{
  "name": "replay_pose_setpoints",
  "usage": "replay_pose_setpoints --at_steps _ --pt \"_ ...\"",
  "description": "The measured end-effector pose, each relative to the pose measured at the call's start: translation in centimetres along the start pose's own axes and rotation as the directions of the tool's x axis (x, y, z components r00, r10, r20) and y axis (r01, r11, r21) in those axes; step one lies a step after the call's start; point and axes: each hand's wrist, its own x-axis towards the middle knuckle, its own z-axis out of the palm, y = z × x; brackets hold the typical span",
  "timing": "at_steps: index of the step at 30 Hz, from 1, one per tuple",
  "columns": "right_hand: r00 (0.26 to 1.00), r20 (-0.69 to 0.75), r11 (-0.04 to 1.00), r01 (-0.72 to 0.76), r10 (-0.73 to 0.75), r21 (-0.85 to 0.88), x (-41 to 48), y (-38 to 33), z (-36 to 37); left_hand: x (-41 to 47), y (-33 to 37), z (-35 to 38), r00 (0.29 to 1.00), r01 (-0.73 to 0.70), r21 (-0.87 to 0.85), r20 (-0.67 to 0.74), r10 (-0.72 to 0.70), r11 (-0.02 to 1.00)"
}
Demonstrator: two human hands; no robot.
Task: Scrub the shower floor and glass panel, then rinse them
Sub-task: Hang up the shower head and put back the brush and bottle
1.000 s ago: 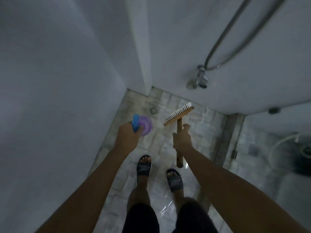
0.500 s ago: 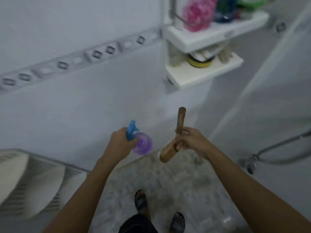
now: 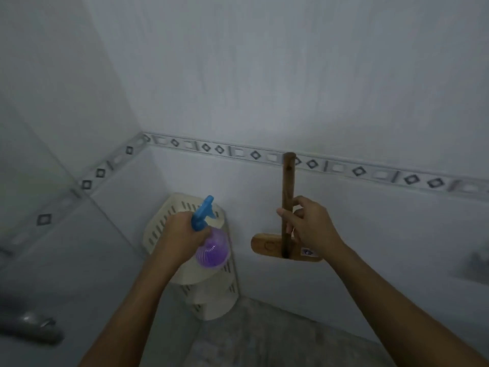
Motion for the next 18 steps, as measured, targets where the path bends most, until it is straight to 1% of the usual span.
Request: replay_pose_setpoints --at_steps 3,5,9,13,18 --pt "0.996 0.054 0.994 0.08 -0.076 -0.077 4.8 -2.1 5.4 2.3 -3.5 -2.9 0.994 0.088 -0.002 -0.071 -0.088 0.996" --pt "0.993 0.073 0.988 0.103 -0.095 -0.114 7.2 -2.7 8.2 3.6 -5.0 -3.5 0.986 0.143 0.012 -0.084 -0.141 0.99" --pt "0.986 0.134 0.985 0.118 -0.102 -0.123 12.7 -4.0 15.6 6.9 -9.0 -4.4 0.958 0.253 -0.013 -0.132 -0.253 0.967" --pt "0.981 0.169 0.982 0.123 -0.098 -0.144 16.8 -4.5 21.7 9.0 -11.7 -3.1 0.937 0.296 -0.021 -0.187 -0.294 0.955" --pt "0.978 0.2 0.981 0.097 -0.062 -0.167 20.2 -4.3 26.5 11.6 -12.9 -1.6 0.923 0.338 -0.006 -0.196 -0.332 0.941"
